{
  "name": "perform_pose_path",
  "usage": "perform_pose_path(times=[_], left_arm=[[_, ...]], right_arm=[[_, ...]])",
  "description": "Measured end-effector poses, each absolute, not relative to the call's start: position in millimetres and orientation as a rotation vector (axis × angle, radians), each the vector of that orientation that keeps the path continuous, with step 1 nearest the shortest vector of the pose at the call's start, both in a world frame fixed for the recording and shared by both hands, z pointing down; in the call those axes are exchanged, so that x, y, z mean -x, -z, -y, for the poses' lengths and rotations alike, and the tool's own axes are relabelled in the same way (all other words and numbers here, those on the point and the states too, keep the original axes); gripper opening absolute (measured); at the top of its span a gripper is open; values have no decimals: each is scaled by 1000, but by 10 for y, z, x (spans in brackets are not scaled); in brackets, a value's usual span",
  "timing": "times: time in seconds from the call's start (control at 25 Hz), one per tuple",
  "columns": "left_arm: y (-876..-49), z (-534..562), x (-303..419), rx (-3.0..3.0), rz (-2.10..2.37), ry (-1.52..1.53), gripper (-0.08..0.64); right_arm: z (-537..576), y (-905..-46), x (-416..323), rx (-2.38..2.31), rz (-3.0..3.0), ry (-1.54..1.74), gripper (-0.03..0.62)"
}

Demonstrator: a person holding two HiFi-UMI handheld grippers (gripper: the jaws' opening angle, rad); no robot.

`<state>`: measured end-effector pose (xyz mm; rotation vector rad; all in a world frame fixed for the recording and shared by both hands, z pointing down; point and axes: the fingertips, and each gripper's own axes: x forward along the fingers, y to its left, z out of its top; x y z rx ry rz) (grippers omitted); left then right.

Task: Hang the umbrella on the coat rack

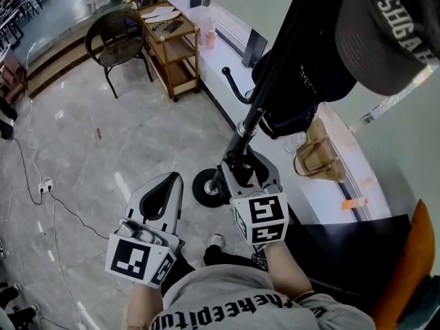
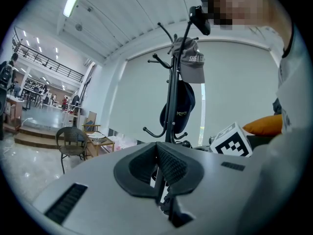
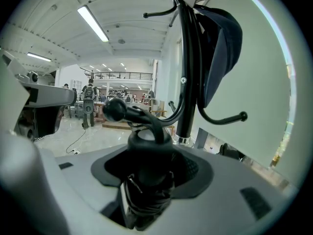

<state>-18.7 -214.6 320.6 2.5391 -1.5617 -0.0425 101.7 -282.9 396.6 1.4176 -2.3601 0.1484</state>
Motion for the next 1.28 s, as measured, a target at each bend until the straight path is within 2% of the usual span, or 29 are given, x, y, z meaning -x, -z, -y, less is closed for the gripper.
perform_pose_path(times=[0.24,0.44,0.76,1.28], left_arm=[[-3204,2173,194,-2540,1559,42,15],[-3219,2174,192,-2538,1548,52,15],[-3258,2142,160,-2541,1526,48,15],[-3244,2147,161,-2574,1458,49,15]], right_arm=[[2855,-4044,-996,-1400,2335,-149,244],[2877,-3751,-985,-1473,2408,41,233],[2806,-3838,-1022,-1458,2405,-18,219],[2704,-3708,-1046,-1547,2404,-33,56]])
